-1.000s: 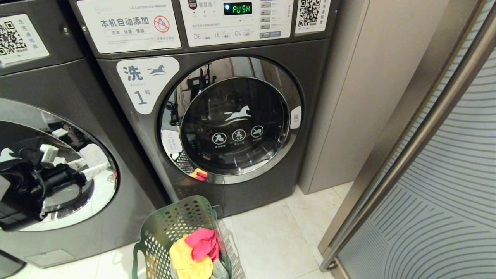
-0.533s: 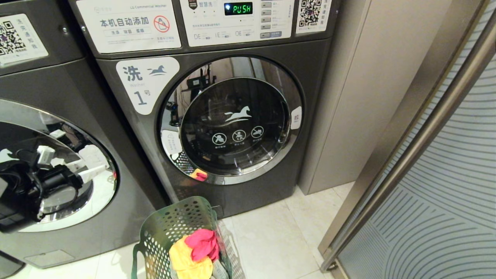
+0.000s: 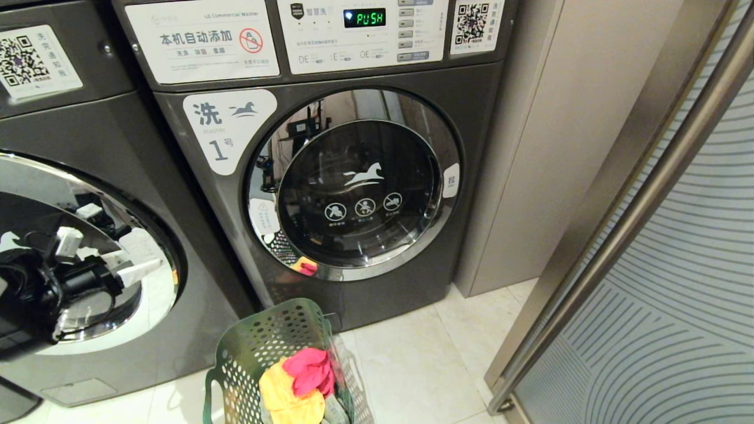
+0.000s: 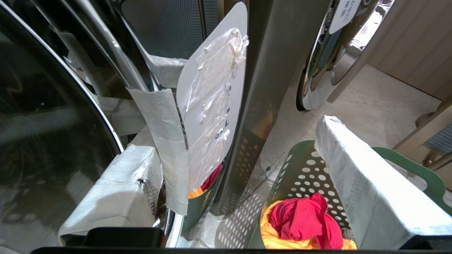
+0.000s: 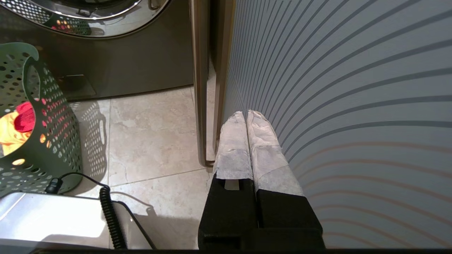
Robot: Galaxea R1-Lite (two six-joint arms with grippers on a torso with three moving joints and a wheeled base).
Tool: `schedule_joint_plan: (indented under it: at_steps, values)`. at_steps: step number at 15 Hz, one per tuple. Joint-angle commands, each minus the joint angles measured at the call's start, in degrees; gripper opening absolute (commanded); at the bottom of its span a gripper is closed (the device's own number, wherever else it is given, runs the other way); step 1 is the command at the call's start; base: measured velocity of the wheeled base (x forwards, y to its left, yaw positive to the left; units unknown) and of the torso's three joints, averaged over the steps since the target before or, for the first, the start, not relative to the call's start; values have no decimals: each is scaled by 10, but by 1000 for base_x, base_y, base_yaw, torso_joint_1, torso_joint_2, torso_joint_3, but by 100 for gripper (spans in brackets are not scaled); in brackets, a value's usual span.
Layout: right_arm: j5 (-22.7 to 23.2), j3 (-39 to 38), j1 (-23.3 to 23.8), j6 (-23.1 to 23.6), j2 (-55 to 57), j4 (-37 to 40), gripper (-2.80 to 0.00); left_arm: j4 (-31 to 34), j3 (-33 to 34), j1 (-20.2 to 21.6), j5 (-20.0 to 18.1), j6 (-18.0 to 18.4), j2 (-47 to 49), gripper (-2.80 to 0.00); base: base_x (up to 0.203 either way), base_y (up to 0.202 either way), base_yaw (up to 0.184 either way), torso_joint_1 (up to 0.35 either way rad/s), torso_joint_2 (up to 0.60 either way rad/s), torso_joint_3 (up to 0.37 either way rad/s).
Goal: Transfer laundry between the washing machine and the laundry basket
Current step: Open the lid of the washing machine
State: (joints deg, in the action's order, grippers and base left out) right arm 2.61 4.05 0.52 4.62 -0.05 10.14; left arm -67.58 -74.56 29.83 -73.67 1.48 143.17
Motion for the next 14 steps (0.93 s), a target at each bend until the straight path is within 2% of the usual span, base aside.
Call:
schedule_joint_plan:
  at_steps: [1,5,8,14]
  values:
    - [0,0,0,0,0,1,-280,-4,0,13,3,0,3,0,0,0,0,0,0,0]
    - [0,0,0,0,0,1,-280,-3,-35,55,3,-3,25,0,0,0,0,0,0,0]
    - [0,0,0,0,0,1,-280,-4,-51,87,4,-26,28,0,0,0,0,0,0,0]
    - [0,0,0,1,0,1,-280,-4,-62,118,3,-42,27,0,0,0,0,0,0,0]
